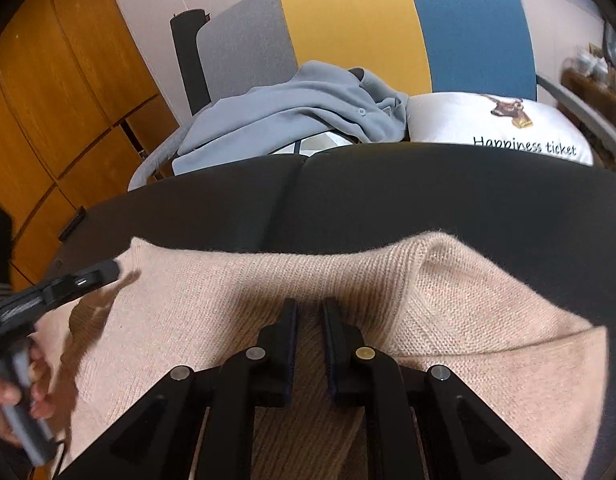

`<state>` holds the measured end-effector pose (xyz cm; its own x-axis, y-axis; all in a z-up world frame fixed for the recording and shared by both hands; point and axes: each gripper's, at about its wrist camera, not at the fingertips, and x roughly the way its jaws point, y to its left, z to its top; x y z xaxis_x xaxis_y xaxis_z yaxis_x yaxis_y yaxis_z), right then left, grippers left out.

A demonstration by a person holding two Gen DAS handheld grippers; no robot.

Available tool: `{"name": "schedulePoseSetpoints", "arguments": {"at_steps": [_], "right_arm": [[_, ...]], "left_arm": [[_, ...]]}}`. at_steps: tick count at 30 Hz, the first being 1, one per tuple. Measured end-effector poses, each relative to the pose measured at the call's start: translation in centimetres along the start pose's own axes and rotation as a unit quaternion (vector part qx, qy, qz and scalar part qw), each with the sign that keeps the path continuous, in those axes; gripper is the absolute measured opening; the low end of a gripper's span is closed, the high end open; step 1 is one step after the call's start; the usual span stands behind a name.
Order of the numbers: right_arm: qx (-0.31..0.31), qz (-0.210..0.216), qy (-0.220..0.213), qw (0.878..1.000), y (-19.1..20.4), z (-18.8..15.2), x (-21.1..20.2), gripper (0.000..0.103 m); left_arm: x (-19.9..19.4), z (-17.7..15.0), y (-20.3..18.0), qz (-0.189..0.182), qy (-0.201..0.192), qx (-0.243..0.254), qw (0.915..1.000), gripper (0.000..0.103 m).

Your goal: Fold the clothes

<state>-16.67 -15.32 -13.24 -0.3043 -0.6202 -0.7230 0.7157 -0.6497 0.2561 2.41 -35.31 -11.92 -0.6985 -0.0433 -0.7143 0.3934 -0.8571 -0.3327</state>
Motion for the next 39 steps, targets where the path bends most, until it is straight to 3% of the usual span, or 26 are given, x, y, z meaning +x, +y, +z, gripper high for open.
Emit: {"name": "schedulePoseSetpoints", "arguments": {"at_steps": [6, 12, 19, 21, 25, 27, 29, 32, 34, 37, 39], "right_arm": [[-0.026, 0.007, -0.014, 1.0, 1.7, -2.2, -3.8, 0.015], [-0.026, -0.006, 0.008, 1.0, 1.8, -6.5, -5.3, 0.015], [-0.014, 0.003, -0.01, 1.0, 1.2, -7.7, -5.4, 0.015], [-0.011, 0.006, -0.013, 1.0, 1.2, -7.8, -5.6, 0.015], [-0.012, 0.005, -0.015, 1.0, 1.2, -7.8, -5.5, 0.016], [-0.015, 0.001, -0.016, 1.0, 1.3, -7.8, -5.5, 0.016], [-0.016, 0.0, -0.016, 1.0, 1.4, -7.8, -5.5, 0.016], [-0.012, 0.005, -0.017, 1.0, 1.2, -7.8, -5.5, 0.016], [-0.011, 0.006, -0.017, 1.0, 1.2, -7.8, -5.4, 0.016], [-0.016, -0.001, -0.017, 1.0, 1.5, -7.8, -5.4, 0.016], [-0.019, -0.005, -0.017, 1.0, 1.6, -7.8, -5.4, 0.017]], "left_arm": [[-1.7, -2.0, -1.5, 0.006, -0.003, 0.026, 0.9996, 0.02], [-0.8, -4.0, -0.8, 0.021, 0.01, 0.027, 0.9994, 0.021], [-2.0, -4.2, 0.7, 0.011, 0.004, -0.024, 0.9996, 0.022], [-3.4, -4.7, 1.5, 0.035, 0.004, -0.047, 0.9982, 0.023], [-8.1, -7.4, 4.4, 0.015, -0.021, -0.114, 0.9932, 0.024], [-10.6, -9.4, 6.7, 0.013, -0.035, -0.158, 0.9867, 0.024], [-13.2, -11.7, 9.9, 0.026, -0.05, -0.216, 0.9748, 0.025], [-17.6, -15.3, 15.9, 0.059, -0.083, -0.309, 0.9455, 0.025], [-20.9, -17.8, 20.4, 0.083, -0.116, -0.381, 0.9135, 0.025], [-26.0, -21.5, 26.8, 0.109, -0.171, -0.483, 0.852, 0.026], [-26.7, -22.1, 28.8, 0.107, -0.183, -0.507, 0.8354, 0.027]]}}
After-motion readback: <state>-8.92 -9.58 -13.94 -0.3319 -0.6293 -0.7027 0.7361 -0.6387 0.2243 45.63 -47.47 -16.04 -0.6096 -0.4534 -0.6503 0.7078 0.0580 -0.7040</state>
